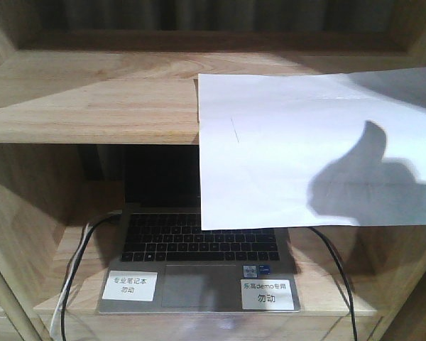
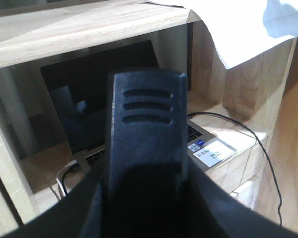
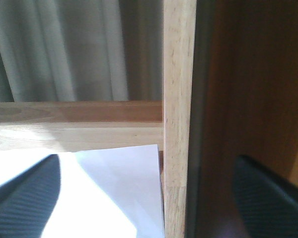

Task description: Grab stapler and paper to desk for stapling

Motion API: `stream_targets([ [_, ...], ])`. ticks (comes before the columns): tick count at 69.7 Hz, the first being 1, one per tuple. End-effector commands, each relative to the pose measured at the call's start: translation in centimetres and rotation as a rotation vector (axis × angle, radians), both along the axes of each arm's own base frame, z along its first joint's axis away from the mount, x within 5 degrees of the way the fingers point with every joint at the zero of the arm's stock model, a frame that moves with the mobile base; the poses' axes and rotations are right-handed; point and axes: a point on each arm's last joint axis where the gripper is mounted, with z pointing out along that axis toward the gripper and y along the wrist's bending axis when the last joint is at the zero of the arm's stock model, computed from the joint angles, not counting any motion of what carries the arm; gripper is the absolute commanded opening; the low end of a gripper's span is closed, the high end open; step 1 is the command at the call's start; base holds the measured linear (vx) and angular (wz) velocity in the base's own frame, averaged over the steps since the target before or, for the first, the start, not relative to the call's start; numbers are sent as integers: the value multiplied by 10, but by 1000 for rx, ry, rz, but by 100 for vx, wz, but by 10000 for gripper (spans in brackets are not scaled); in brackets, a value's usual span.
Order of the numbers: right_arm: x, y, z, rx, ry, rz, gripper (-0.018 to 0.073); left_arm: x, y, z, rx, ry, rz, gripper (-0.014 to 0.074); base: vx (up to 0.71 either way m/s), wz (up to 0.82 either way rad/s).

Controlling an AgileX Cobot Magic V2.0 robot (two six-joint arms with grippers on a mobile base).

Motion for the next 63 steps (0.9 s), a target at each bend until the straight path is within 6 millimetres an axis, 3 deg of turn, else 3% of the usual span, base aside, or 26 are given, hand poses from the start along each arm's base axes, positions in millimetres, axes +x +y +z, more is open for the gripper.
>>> stream_targets([
  [1,-1,-1,14,3,-100,-9,718,1,0,18,-82,-103,8,-6,0,0],
  [8,-1,-1,17,99,-136,-16,716,1,0,18,-82,-103,8,-6,0,0],
  [15,-2,-1,24,330,-218,-17,715,1,0,18,-82,-103,8,-6,0,0],
  [27,-4,-1,37,1008,-345,38,705,1,0,18,-82,-103,8,-6,0,0],
  [40,-7,-3,48,1548,-416,150,682,1,0,18,-82,-103,8,-6,0,0],
  [45,-10,-3,53,1601,-463,211,665,1,0,18,-82,-103,8,-6,0,0],
  [63,-16,-1,62,1472,-558,296,615,1,0,18,-82,-103,8,-6,0,0],
])
